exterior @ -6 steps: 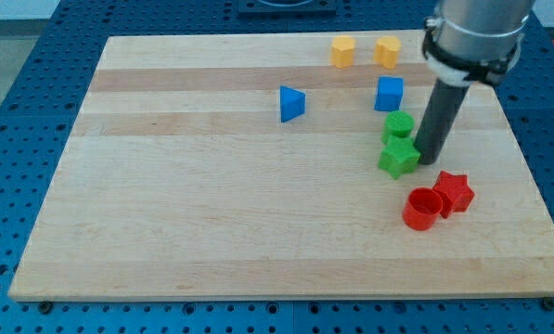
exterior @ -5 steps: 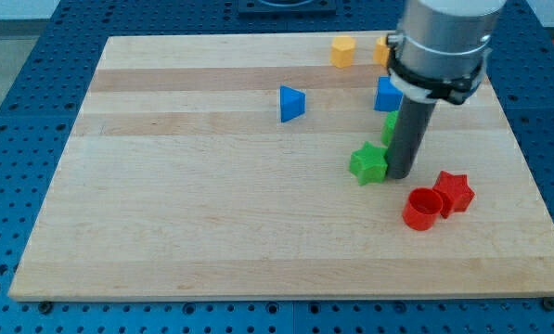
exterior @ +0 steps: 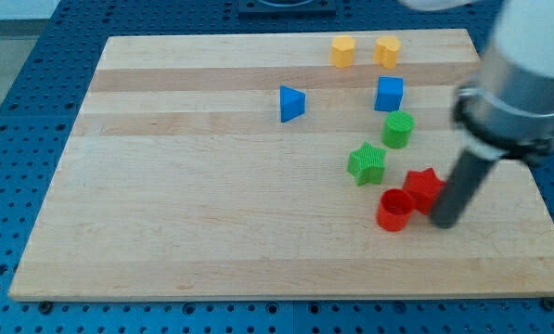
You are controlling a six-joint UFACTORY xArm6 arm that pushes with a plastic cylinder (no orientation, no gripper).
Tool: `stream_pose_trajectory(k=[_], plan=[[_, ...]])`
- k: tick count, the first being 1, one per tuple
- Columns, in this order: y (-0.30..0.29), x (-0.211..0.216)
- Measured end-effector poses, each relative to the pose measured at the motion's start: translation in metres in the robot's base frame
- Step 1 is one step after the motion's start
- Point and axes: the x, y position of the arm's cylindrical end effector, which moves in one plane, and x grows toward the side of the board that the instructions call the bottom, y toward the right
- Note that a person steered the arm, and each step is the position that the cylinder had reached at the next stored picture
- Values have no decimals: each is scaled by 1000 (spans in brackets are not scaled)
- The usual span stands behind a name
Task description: Move the red star towards the center of the board
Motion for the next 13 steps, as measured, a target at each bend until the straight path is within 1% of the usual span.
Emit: stream_pose_trajectory(k=[1,2,3,4,5,6,7,8,9,10,11,12,13], plan=[[-73,0],[-19,25],[103,20],[112,-40],[31,-29],[-94,-12],[-221,-12],[-203,3],[-70,25],[8,-9],[-44,-35],[-158,-33],[-168,-60]])
